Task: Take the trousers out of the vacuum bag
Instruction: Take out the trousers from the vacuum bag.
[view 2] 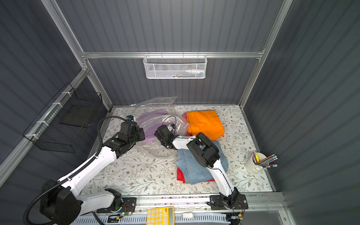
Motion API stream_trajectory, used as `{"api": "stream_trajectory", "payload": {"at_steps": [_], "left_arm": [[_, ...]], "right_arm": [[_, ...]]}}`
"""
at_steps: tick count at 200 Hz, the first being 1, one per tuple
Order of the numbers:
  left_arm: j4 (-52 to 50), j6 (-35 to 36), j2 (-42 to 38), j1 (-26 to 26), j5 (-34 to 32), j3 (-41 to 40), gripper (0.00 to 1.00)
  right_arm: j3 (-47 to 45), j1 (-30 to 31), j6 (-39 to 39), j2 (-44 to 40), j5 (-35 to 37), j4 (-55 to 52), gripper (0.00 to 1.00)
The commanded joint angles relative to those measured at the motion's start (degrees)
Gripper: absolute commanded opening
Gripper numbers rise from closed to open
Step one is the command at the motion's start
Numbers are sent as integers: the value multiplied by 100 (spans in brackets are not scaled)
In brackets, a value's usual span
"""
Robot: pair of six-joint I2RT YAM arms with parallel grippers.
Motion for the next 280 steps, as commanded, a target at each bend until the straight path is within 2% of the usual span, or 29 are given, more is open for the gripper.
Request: {"api": "stream_trajectory", "payload": {"at_steps": [1,45,62,68,85,106,117,124,147,161,209,243,280], "left_arm": [[-74,-80,-162,40,-118,-63,0],[-118,-75,-197,40,-164,-56,0],[-127,-79,-195,55,-168,-56,0],[-135,-75,-190,49,-166,-61,0],[-144,-75,-195,49,-179,-69,0],[-149,-74,-194,49,-176,-70,0],[-153,-61,-195,49,-192,-64,0],[-161,-53,-197,50,-211,-64,0],[-163,-10,-166,49,-328,-138,0],[-138,-26,-126,62,-342,-203,0],[30,-11,31,66,-301,-206,0],[90,73,108,101,-291,-63,0],[186,101,188,145,-241,15,0]], "right_arm": [[292,-128,183,295,-14,-283,58],[674,-211,-134,463,85,-322,36],[739,-212,-208,495,108,-267,23],[768,-212,-228,494,127,-259,21],[899,-212,-346,557,130,-248,23],[1106,-241,-409,696,87,-300,40],[1237,-284,-417,787,-35,-352,43],[1284,-323,-418,816,-92,-343,39],[1205,-400,-642,635,-176,-219,15],[1120,-409,-946,359,-145,-201,7],[785,-366,-1742,-609,-207,-165,2],[270,-176,-1784,-1122,-132,-65,1],[20,120,-1724,-1220,-126,-173,1]]}}
